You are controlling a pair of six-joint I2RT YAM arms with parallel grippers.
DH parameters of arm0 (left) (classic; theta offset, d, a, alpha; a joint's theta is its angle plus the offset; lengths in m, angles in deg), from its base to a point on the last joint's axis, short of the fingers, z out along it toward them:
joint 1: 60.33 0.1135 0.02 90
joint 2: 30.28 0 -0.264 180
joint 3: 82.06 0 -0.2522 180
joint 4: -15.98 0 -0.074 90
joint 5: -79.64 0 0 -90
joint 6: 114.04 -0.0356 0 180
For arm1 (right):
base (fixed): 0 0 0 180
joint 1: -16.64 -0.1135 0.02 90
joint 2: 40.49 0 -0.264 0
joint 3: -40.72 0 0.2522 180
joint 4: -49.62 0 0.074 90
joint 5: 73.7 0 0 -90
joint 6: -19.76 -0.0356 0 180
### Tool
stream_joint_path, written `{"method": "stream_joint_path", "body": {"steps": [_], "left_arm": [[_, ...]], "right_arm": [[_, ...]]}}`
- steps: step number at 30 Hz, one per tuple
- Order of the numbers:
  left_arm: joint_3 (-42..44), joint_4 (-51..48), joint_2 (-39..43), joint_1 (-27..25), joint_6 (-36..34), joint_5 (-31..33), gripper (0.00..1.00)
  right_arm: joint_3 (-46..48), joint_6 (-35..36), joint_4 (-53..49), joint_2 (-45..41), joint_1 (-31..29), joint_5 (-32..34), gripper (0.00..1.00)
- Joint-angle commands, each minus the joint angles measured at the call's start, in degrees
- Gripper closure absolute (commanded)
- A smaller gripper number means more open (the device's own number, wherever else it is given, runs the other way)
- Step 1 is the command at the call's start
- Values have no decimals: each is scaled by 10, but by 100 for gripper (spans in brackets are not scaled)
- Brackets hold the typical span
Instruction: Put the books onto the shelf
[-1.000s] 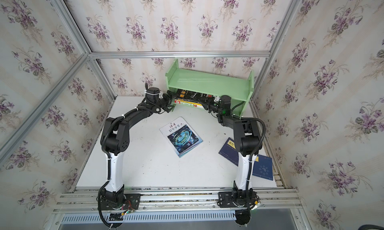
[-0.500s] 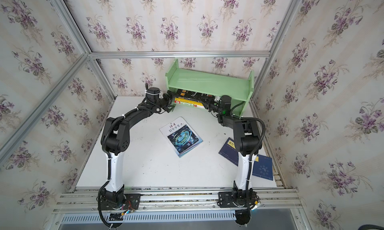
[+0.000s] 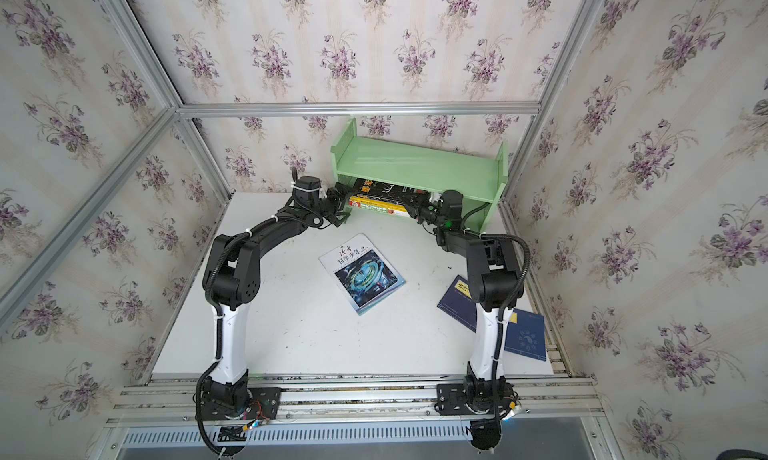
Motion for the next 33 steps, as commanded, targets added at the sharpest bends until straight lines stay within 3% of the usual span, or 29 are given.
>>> {"method": "stream_joint_path", "body": {"steps": [1,27,30,33], "left_arm": [[-2,12,4,0,3,6,1],[3,-2,-24,-10,26,45,1],[12,-8,-25,-10,28,52,1],[19,-12,-25,-10,29,57,1]], "right_arm": [[-2,-12,80,2,2,-33,99],[3,10,28,-7,3,-5,98],[-5,16,12,-7,3,-5,92],[-7,47,-43,-22,4,16,77]]}}
